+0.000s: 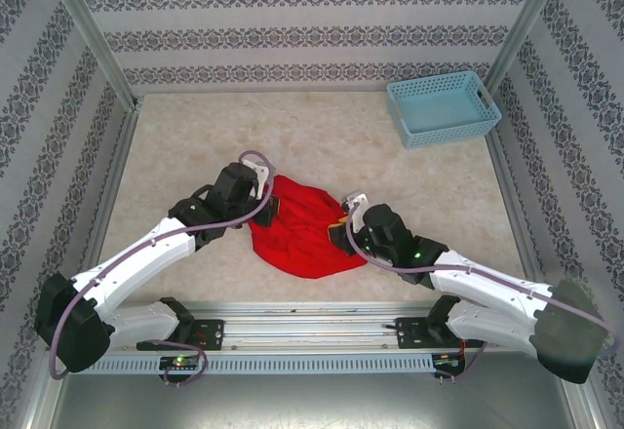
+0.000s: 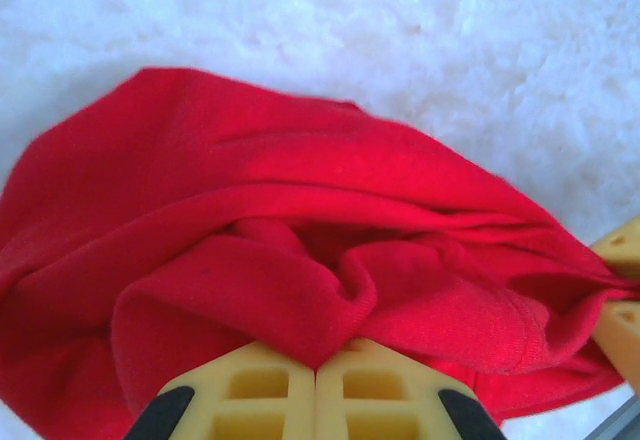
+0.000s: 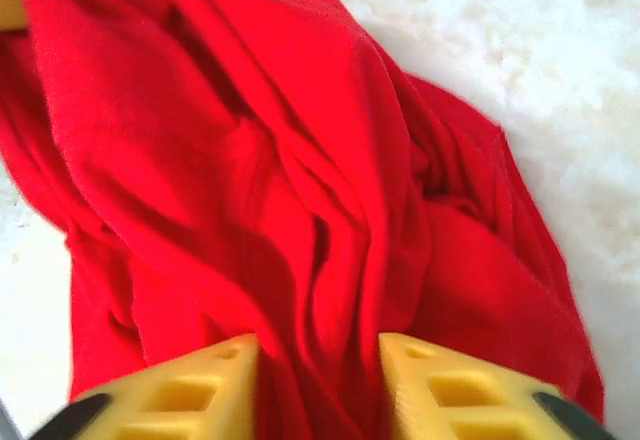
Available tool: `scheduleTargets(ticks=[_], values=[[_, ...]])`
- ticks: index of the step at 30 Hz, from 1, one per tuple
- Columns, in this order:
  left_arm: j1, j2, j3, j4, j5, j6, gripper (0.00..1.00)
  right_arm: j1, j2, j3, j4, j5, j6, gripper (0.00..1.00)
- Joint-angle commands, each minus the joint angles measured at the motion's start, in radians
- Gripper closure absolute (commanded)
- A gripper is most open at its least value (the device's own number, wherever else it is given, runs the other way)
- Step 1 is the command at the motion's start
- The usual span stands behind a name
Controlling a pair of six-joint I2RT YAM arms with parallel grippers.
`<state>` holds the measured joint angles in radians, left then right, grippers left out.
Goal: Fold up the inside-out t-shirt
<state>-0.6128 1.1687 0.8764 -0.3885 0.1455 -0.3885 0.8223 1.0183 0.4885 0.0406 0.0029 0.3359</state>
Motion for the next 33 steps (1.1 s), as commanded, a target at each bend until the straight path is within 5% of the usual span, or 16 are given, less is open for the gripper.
scheduleTargets(ticks=[1,6,19,23,25,27,33], values=[[0.012,-0.037,-0.022,0.098,0.051,0.007,1.0,-0.006,-0.023,0.024,0.015,-0.012,-0.004,0.46],[0.01,-0.135,-0.157,0.172,0.089,-0.034,1.0,-0.151,0.058,0.142,-0.042,-0.181,0.102,0.43],[0.01,-0.345,-0.401,0.163,0.063,-0.13,1.0,-0.062,0.539,0.454,-0.175,-0.269,0.053,0.38],[0.01,-0.354,-0.414,0.15,0.03,-0.121,1.0,-0.059,0.595,0.49,-0.231,-0.157,0.056,0.64],[0.01,-0.366,-0.416,0.13,-0.009,-0.118,1.0,-0.075,0.551,0.466,-0.225,-0.107,0.063,0.88],[0.01,-0.385,-0.413,0.114,-0.045,-0.116,1.0,-0.095,0.478,0.436,-0.213,-0.082,0.061,1.0],[0.011,-0.447,-0.377,0.108,-0.227,-0.073,1.0,-0.122,0.174,0.381,-0.216,-0.037,0.007,1.0]])
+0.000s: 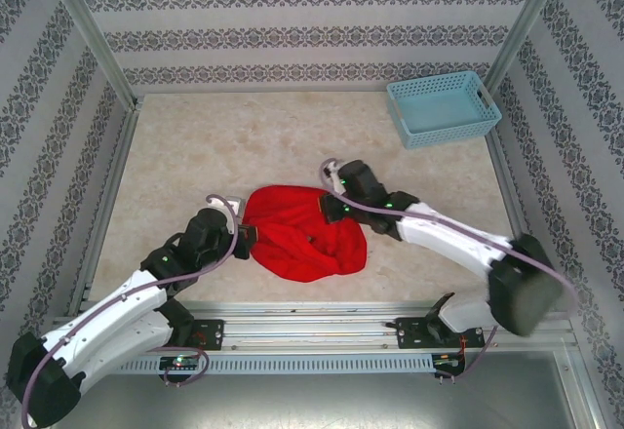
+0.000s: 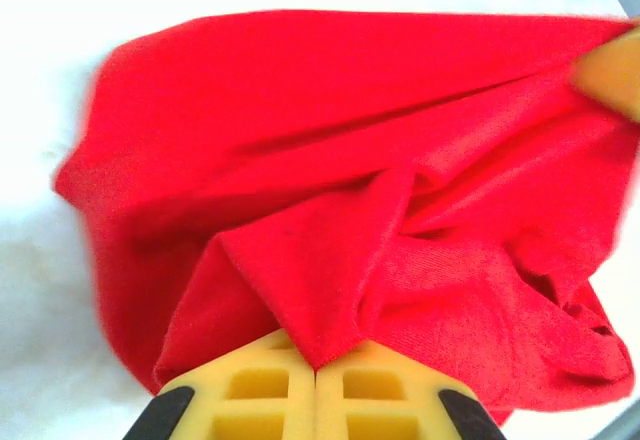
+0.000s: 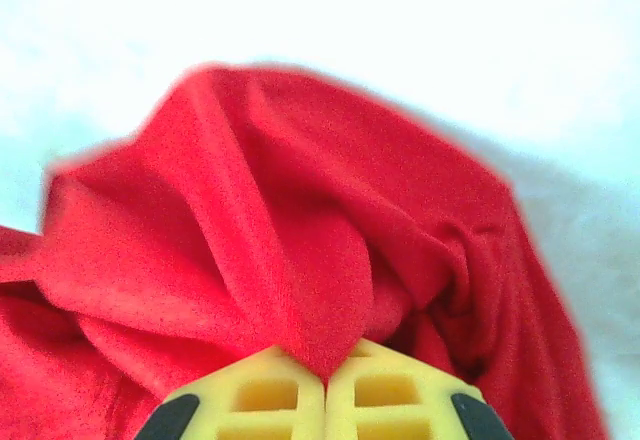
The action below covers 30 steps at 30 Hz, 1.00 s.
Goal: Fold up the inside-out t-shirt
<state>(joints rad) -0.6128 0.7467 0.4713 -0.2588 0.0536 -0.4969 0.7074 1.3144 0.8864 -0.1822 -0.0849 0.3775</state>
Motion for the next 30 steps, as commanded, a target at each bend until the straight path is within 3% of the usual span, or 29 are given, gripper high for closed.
scheduleTargets(ticks=[1,5,13,18,24,25,28,30], values=[[0.012,-0.026,0.042,-0.02,-0.182,0.046,1.0,-0.02,-0.165,-0.025,0.006,0.036,-0.025,1.0],[0.013,-0.028,0.118,-0.008,-0.285,0.082,1.0,-0.078,-0.286,-0.031,-0.04,-0.031,0.008,1.0],[0.016,0.043,0.176,0.098,-0.314,0.139,1.0,-0.089,-0.403,-0.054,-0.086,-0.054,0.054,1.0],[0.043,0.285,0.296,0.014,-0.292,0.145,1.0,-0.153,-0.28,-0.041,-0.087,-0.005,0.082,1.0],[0.132,0.609,0.513,-0.228,-0.238,0.085,0.99,-0.194,-0.034,0.06,-0.1,0.059,0.084,1.0],[0.139,0.642,0.541,-0.268,-0.231,0.072,0.93,-0.203,-0.007,0.079,-0.113,0.064,0.094,1.0],[0.128,0.671,0.598,-0.381,-0.256,0.032,0.55,-0.215,0.004,0.083,-0.071,0.006,0.113,1.0],[0.078,0.629,0.593,-0.397,-0.295,0.002,0.43,-0.208,-0.018,0.073,-0.038,-0.037,0.138,1.0]])
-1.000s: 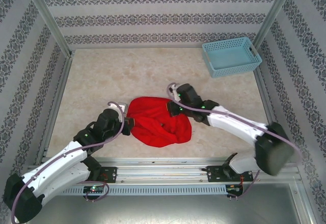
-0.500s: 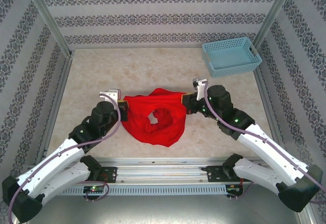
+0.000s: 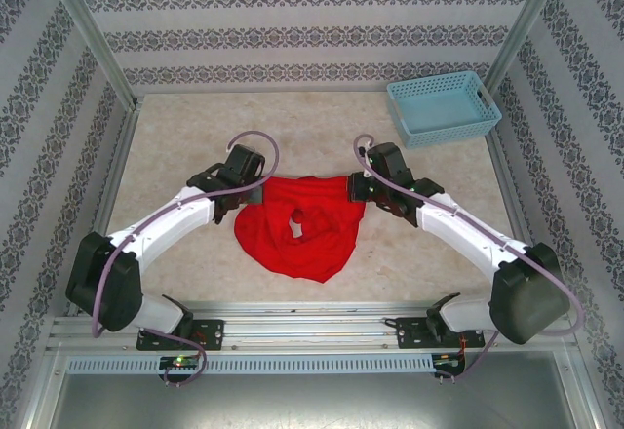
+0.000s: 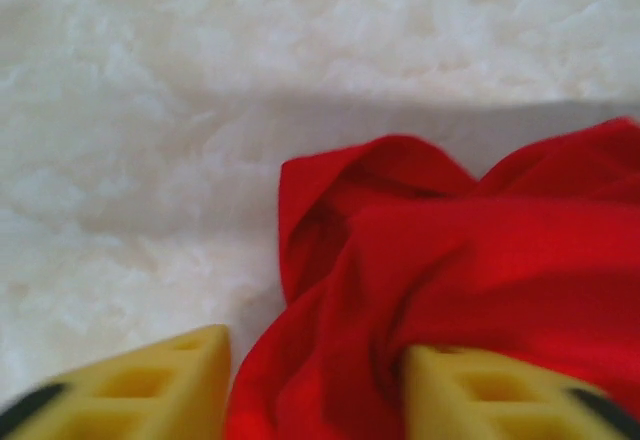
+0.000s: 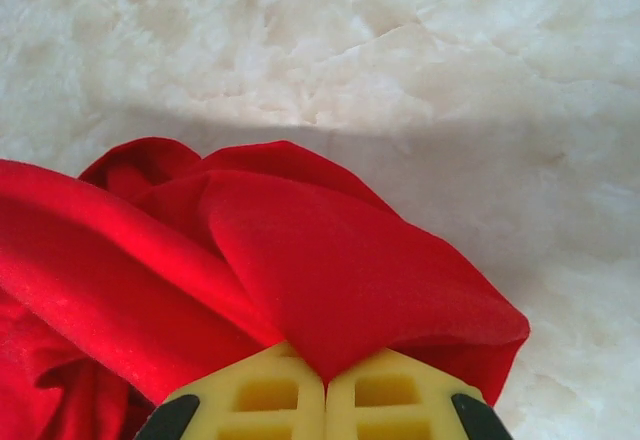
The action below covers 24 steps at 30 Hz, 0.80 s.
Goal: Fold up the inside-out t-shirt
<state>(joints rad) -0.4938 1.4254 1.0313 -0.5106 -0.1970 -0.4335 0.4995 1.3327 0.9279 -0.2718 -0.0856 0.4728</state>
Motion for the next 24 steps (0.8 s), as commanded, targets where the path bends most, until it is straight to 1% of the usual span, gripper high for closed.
scheduleTargets(ticks=[1,3,5,8,11,15,17,20,24], values=[[-0.083,-0.089,0.013,-0.116,-0.04,-0.07,0.39,0.006,-0.051,0.029,0.064,-0.053,0.059,1.0],[-0.159,-0.173,-0.059,-0.004,0.016,-0.09,0.33,0.031,-0.084,0.016,0.102,-0.074,0.094,1.0],[-0.207,-0.254,-0.169,0.174,0.131,-0.132,0.31,0.067,-0.121,-0.006,0.164,-0.081,0.146,1.0],[-0.251,-0.316,-0.312,0.432,0.255,-0.179,0.28,0.141,-0.142,-0.022,0.239,-0.028,0.223,1.0],[-0.298,-0.325,-0.381,0.61,0.306,-0.188,0.23,0.205,-0.129,-0.004,0.268,0.049,0.268,1.0],[-0.322,-0.295,-0.42,0.755,0.378,-0.203,0.16,0.256,-0.106,0.005,0.308,0.1,0.314,1.0],[-0.324,-0.275,-0.443,0.833,0.405,-0.219,0.14,0.272,-0.096,0.008,0.321,0.114,0.324,1.0],[-0.325,-0.238,-0.449,0.881,0.42,-0.221,0.13,0.288,-0.089,0.003,0.331,0.136,0.335,1.0],[-0.325,-0.192,-0.435,0.911,0.398,-0.229,0.12,0.308,-0.082,-0.012,0.345,0.143,0.355,1.0]])
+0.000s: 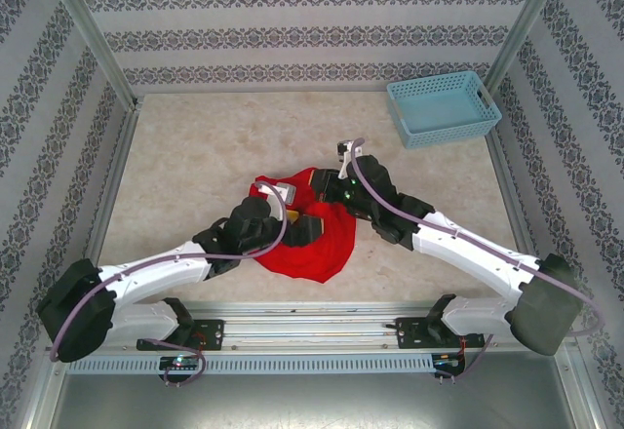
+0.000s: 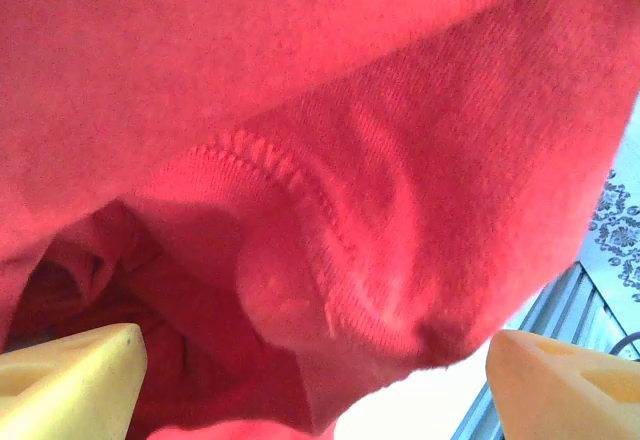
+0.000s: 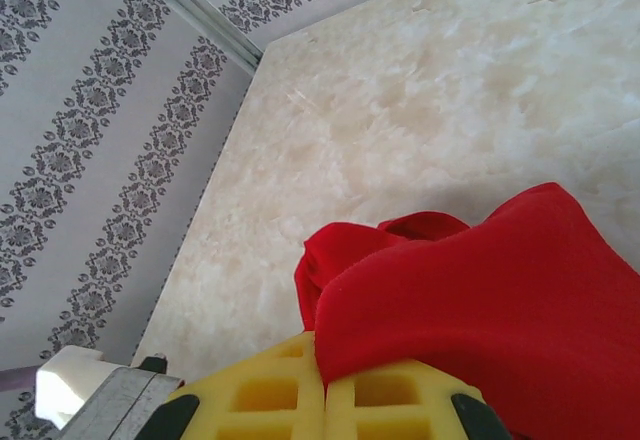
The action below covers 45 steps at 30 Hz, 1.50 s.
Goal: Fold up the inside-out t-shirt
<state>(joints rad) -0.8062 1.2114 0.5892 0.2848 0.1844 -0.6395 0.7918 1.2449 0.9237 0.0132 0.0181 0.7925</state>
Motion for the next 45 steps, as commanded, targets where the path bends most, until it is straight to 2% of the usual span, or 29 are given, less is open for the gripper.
scheduleTargets(ticks=[1,3,8,9,10,13,16,21,29,32,37,41,45], values=[[-0.013,0.038,0.015,0.123,0.016,-0.028,0.14,0.02,0.008,-0.011,0.062,0.042,0.04,1.0],[-0.013,0.062,0.03,0.127,0.011,-0.025,0.26,0.026,0.012,-0.017,0.063,0.048,0.041,1.0],[-0.001,0.057,0.051,0.037,-0.081,-0.011,0.88,0.02,0.001,-0.029,0.011,0.084,0.018,0.99],[0.006,0.046,0.05,0.007,-0.098,-0.012,0.97,0.013,-0.003,-0.028,-0.008,0.088,0.009,0.96],[0.011,0.029,0.043,-0.017,-0.106,-0.011,1.0,0.004,-0.007,-0.026,-0.031,0.09,-0.002,0.92],[0.026,-0.036,0.012,-0.094,-0.125,0.006,1.0,-0.045,-0.022,-0.029,-0.088,0.053,-0.063,0.74],[0.046,-0.114,-0.034,-0.183,-0.144,0.023,1.0,-0.094,-0.04,-0.045,-0.146,0.021,-0.148,0.65],[0.091,-0.175,-0.097,-0.241,-0.077,0.023,1.0,-0.115,-0.049,-0.127,-0.127,-0.084,-0.232,0.67],[0.095,-0.106,-0.054,-0.255,-0.063,0.043,1.0,-0.098,0.069,-0.213,-0.033,-0.128,-0.172,0.73],[0.098,-0.102,-0.037,-0.261,-0.066,0.047,1.0,-0.068,0.061,-0.239,-0.03,-0.085,-0.184,0.74],[0.105,-0.095,-0.017,-0.28,-0.095,0.06,1.0,-0.016,-0.064,-0.357,-0.028,-0.001,-0.187,0.73],[0.112,-0.087,-0.006,-0.271,-0.092,0.052,1.0,-0.011,-0.147,-0.485,0.037,-0.011,-0.147,0.72],[0.113,-0.072,0.009,-0.266,-0.073,0.061,1.0,-0.002,-0.09,-0.49,0.109,-0.008,-0.147,0.72]])
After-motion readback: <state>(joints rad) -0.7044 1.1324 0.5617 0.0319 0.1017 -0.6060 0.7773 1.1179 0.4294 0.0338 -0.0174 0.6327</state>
